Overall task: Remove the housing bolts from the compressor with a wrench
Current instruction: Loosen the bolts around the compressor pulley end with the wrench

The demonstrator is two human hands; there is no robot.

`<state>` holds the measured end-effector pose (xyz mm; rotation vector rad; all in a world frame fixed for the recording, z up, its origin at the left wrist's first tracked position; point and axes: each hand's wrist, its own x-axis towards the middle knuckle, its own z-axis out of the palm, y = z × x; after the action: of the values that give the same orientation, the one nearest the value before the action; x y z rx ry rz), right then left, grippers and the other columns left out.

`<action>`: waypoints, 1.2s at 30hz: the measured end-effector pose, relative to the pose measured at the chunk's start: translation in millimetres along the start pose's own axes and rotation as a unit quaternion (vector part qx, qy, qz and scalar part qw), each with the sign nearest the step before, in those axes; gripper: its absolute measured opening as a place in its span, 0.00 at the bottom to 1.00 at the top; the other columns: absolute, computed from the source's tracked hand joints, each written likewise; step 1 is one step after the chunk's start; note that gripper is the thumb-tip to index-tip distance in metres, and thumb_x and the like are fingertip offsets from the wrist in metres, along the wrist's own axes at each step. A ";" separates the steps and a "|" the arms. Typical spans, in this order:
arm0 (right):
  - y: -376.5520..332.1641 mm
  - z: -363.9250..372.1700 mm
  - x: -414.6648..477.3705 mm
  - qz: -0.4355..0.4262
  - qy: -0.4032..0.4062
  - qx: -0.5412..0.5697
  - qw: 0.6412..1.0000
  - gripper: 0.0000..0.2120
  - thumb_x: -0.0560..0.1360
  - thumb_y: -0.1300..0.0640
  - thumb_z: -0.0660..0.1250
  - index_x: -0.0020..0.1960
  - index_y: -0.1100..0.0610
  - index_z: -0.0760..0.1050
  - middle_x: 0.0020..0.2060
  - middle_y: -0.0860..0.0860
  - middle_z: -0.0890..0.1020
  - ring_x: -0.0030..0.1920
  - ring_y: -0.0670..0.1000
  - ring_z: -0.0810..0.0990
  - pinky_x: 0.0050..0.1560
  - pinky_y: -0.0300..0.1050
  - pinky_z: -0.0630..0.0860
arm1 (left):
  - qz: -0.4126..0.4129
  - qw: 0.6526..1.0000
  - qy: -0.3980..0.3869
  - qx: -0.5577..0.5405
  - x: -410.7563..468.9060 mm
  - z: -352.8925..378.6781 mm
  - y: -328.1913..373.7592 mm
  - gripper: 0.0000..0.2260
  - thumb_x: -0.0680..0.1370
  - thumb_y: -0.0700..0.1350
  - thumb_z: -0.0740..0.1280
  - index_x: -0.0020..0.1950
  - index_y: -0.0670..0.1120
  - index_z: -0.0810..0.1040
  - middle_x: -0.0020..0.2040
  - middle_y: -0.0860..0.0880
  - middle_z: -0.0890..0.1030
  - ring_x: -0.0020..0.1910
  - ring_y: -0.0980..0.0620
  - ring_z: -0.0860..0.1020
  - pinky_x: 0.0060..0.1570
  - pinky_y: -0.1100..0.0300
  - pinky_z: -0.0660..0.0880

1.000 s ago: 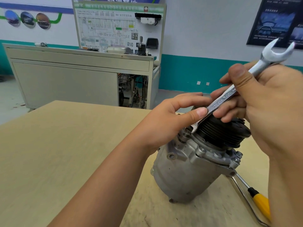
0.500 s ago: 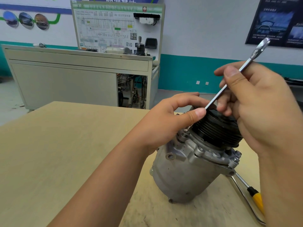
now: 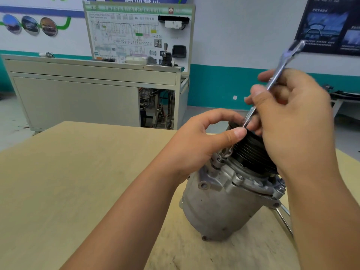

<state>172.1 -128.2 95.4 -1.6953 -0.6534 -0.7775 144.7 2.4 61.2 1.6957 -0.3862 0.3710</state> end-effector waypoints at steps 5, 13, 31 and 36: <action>-5.2 3.1 -5.0 -0.026 -0.059 -0.053 0.997 0.09 0.76 0.57 0.66 0.43 0.43 0.74 0.34 0.42 0.78 0.34 0.43 0.78 0.36 0.33 0.74 | -0.010 1.000 0.012 -0.001 0.6 0.7 -1.9 0.06 0.75 0.40 0.70 0.51 0.41 0.79 0.49 0.55 0.80 0.47 0.59 0.79 0.53 0.58 0.78; -11.4 -1.4 -7.5 -0.048 -0.045 -0.009 0.998 0.08 0.77 0.57 0.65 0.45 0.44 0.75 0.36 0.41 0.80 0.38 0.41 0.81 0.38 0.34 0.78 | -0.002 1.000 0.017 -0.022 -0.7 -0.8 5.7 0.03 0.73 0.45 0.72 0.46 0.51 0.84 0.59 0.56 0.80 0.60 0.67 0.75 0.64 0.59 0.69; -8.0 -5.0 -5.1 -0.059 -0.100 -0.005 0.993 0.08 0.78 0.58 0.63 0.42 0.48 0.74 0.32 0.46 0.79 0.32 0.43 0.76 0.35 0.43 0.76 | -0.021 0.999 -0.002 -0.025 -2.6 -7.6 8.9 0.03 0.69 0.47 0.72 0.40 0.49 0.83 0.61 0.53 0.80 0.60 0.66 0.74 0.56 0.69 0.67; -6.6 -6.7 -2.8 -0.038 -0.133 0.020 0.990 0.08 0.78 0.59 0.63 0.42 0.49 0.75 0.34 0.50 0.81 0.31 0.42 0.76 0.33 0.38 0.75 | -0.019 0.999 -0.016 -0.029 -2.7 -7.2 9.8 0.01 0.69 0.45 0.72 0.37 0.48 0.82 0.58 0.52 0.81 0.58 0.65 0.77 0.51 0.76 0.71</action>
<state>164.2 -133.1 98.5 -1.7617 -0.9144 -0.5914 137.6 8.1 69.7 1.6523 -0.3826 0.3026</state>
